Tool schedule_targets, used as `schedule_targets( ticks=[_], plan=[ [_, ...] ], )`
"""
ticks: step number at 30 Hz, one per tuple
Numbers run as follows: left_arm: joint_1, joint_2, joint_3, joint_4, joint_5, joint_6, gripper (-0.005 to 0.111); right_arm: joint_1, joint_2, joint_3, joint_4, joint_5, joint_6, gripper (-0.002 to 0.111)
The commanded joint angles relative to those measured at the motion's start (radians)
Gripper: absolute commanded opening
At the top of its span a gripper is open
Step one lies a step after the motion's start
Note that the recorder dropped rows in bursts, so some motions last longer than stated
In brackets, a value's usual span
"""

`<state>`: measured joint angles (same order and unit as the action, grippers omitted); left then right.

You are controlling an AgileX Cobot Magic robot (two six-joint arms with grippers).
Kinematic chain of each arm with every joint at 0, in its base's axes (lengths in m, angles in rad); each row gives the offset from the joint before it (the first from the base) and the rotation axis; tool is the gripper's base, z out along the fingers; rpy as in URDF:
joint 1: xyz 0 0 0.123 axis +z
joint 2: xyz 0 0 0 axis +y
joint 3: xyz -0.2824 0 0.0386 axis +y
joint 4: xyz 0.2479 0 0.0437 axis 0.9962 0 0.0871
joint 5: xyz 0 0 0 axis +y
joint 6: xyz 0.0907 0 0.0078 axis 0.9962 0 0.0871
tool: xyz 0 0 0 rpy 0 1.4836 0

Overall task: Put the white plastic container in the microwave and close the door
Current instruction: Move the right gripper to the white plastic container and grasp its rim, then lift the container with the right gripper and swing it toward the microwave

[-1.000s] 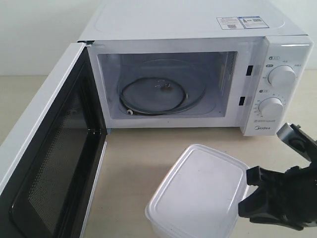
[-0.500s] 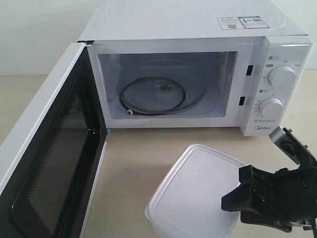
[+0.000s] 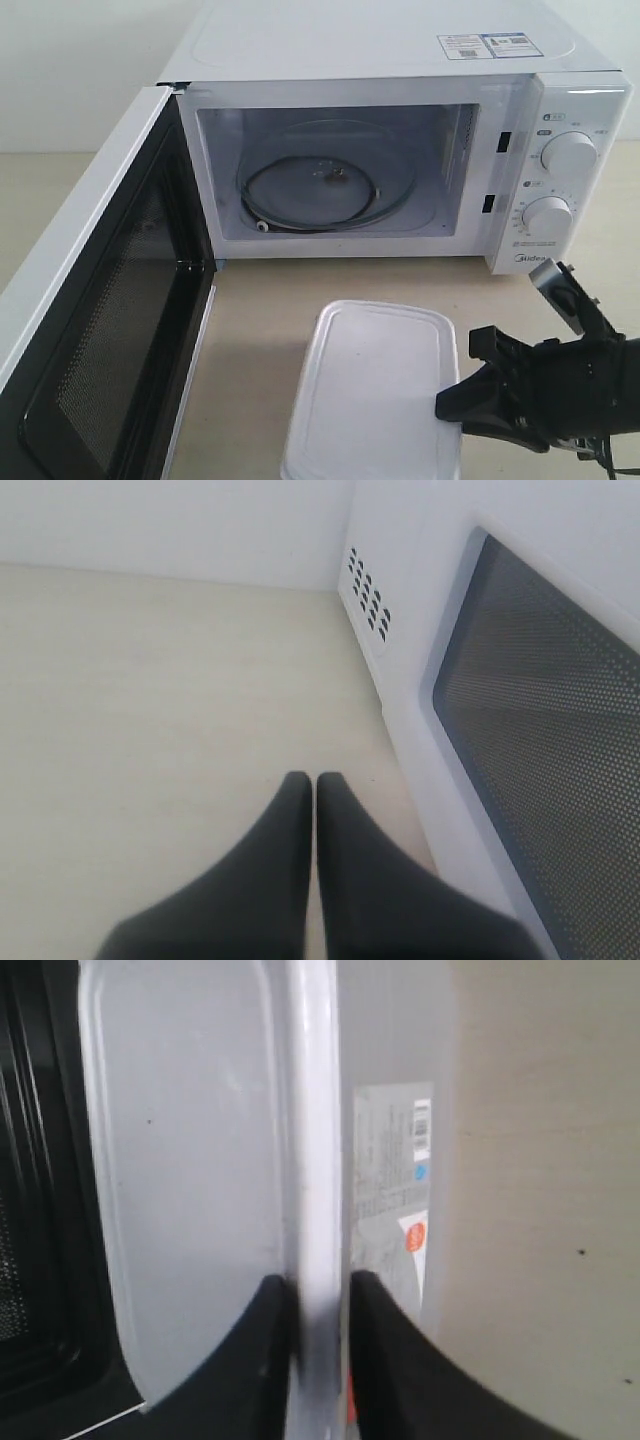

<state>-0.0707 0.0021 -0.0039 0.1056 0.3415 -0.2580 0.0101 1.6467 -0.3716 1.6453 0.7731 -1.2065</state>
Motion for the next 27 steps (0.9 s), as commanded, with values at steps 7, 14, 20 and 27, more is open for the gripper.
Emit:
schedule_targets(
  ticks=[7, 14, 20, 27],
  plan=[
    [0.004, -0.002, 0.004, -0.001, -0.005, 0.005, 0.004, 0.000, -0.006, 0.003, -0.018, -0.023, -0.059, 0.000],
    [0.004, -0.002, 0.004, -0.001, -0.005, 0.005, 0.004, 0.000, -0.072, 0.003, -0.018, -0.010, -0.061, 0.000],
    [0.004, -0.002, 0.004, -0.001, -0.005, 0.005, 0.004, 0.000, -0.182, 0.039, 0.020, -0.010, -0.087, 0.000],
    [0.004, -0.002, 0.004, -0.001, -0.005, 0.005, 0.004, 0.000, -0.357, 0.109, 0.051, 0.009, -0.084, 0.000]
  ],
)
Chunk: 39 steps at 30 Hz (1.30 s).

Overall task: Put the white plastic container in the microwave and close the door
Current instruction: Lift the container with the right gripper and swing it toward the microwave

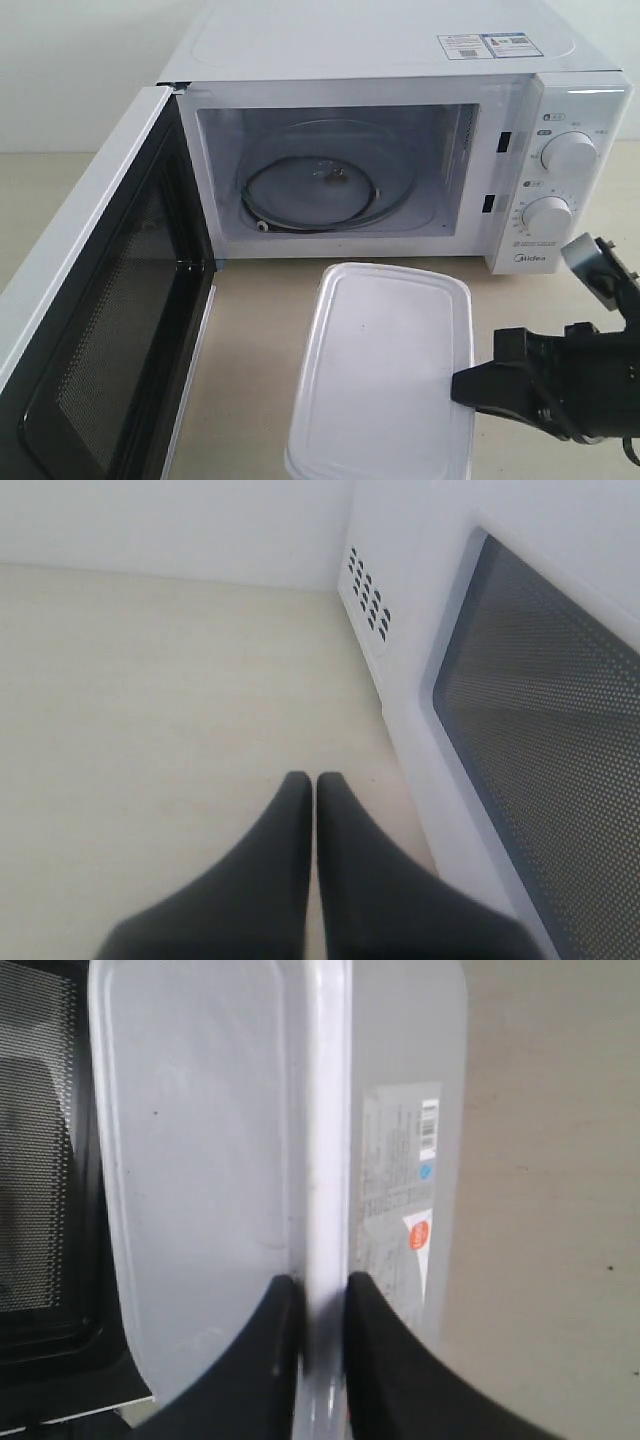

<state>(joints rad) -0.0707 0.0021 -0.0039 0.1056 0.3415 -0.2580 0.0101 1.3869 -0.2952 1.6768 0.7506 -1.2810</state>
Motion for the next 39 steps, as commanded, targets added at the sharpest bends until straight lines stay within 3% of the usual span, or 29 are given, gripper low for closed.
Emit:
schedule_targets(
  ticks=[1, 14, 25, 39],
  plan=[
    [0.004, -0.002, 0.004, -0.001, -0.005, 0.005, 0.004, 0.000, -0.130, 0.041, 0.018, 0.032, -0.004, 0.000],
    [0.004, -0.002, 0.004, -0.001, -0.005, 0.005, 0.004, 0.000, -0.449, 0.064, -0.106, 0.032, 0.197, 0.000],
    [0.004, -0.002, 0.004, -0.001, -0.005, 0.005, 0.004, 0.000, -0.520, 0.064, -0.231, -0.013, 0.344, 0.000],
    [0.004, -0.002, 0.004, -0.001, -0.005, 0.005, 0.004, 0.002, -0.658, 0.035, -0.472, -0.140, 0.706, 0.000]
  ],
)
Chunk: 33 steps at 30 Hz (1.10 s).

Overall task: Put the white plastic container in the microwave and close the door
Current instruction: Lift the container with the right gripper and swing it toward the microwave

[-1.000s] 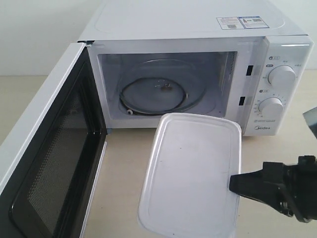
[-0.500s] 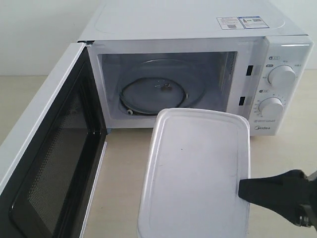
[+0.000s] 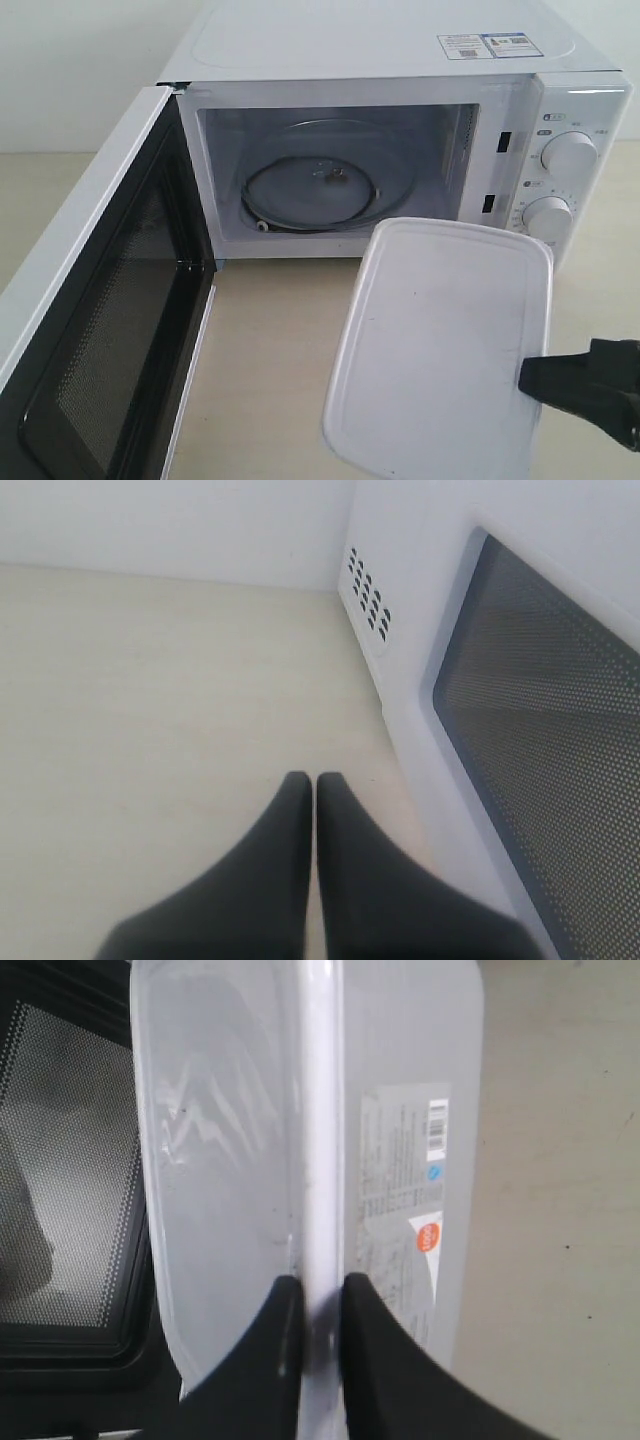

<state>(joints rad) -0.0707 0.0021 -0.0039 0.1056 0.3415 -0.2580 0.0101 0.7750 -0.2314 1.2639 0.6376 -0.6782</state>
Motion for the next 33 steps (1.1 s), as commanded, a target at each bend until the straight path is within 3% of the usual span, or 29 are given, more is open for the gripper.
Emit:
schedule_targets(
  ticks=[1, 13, 19, 26, 33],
  plan=[
    [0.004, -0.002, 0.004, -0.001, -0.005, 0.005, 0.004, 0.002, -0.055, -0.037, -0.081, -0.032, 0.132, 0.000],
    [0.004, -0.002, 0.004, -0.001, -0.005, 0.005, 0.004, 0.002, -0.055, -0.071, -0.134, -0.125, 0.220, 0.000],
    [0.004, -0.002, 0.004, -0.001, -0.005, 0.005, 0.004, 0.002, -0.055, -0.111, -0.163, -0.032, 0.205, 0.000],
    [0.004, -0.002, 0.004, -0.001, -0.005, 0.005, 0.004, 0.226, -0.043, -0.119, -0.156, -0.056, 0.206, 0.000],
    [0.004, -0.002, 0.004, -0.001, -0.005, 0.005, 0.004, 0.409, -0.045, -0.119, -0.234, -0.326, 0.394, 0.000]
  ],
)
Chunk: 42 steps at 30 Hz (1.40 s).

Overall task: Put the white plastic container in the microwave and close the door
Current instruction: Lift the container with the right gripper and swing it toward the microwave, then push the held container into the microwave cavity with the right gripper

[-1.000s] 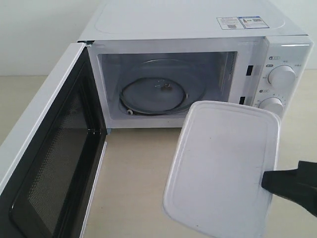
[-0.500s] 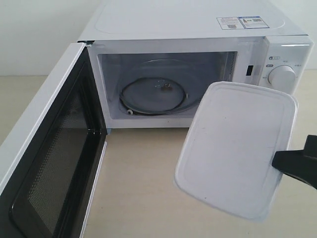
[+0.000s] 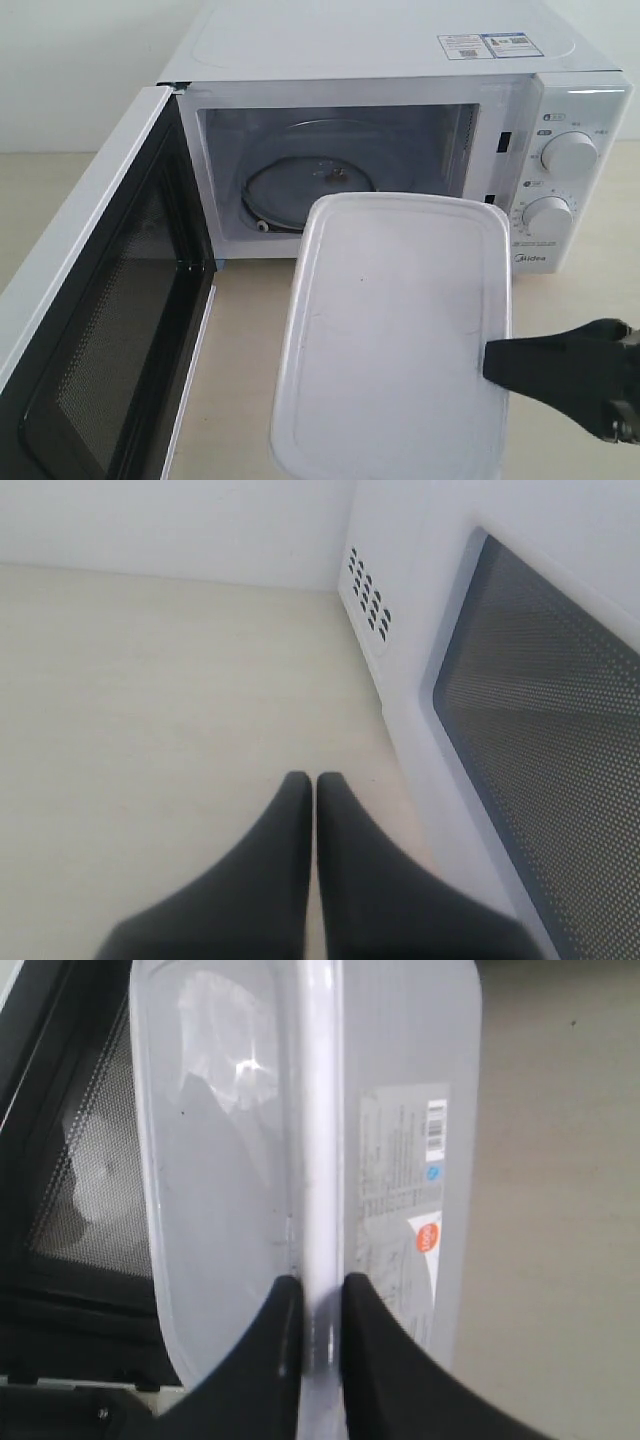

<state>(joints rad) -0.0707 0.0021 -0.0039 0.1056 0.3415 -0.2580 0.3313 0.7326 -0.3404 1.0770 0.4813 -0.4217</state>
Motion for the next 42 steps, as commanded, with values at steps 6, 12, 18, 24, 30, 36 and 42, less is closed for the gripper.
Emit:
schedule_targets(
  ticks=[6, 12, 18, 24, 30, 36, 42],
  plan=[
    [0.004, -0.002, 0.004, -0.001, -0.005, 0.005, 0.004, 0.283, -0.003, 0.007, -0.182, -0.409, 0.422, 0.000],
    [0.004, -0.002, 0.004, -0.001, -0.005, 0.005, 0.004, 0.474, -0.003, 0.097, -0.601, -0.691, 0.933, 0.000],
    [0.004, -0.002, 0.004, -0.001, -0.005, 0.005, 0.004, 0.489, 0.024, 0.158, -0.740, -0.800, 1.194, 0.000],
    [0.004, -0.002, 0.004, -0.001, -0.005, 0.005, 0.004, 0.489, 0.111, 0.192, -0.852, -0.933, 1.383, 0.000],
    [0.004, -0.002, 0.004, -0.001, -0.005, 0.005, 0.004, 0.489, 0.260, 0.192, -0.809, -1.031, 1.406, 0.000],
    [0.004, -0.002, 0.004, -0.001, -0.005, 0.005, 0.004, 0.489, 0.429, 0.188, -0.801, -1.176, 1.456, 0.000],
    [0.004, -0.002, 0.004, -0.001, -0.005, 0.005, 0.004, 0.489, 0.599, 0.119, -0.756, -1.227, 1.452, 0.000]
  ],
)
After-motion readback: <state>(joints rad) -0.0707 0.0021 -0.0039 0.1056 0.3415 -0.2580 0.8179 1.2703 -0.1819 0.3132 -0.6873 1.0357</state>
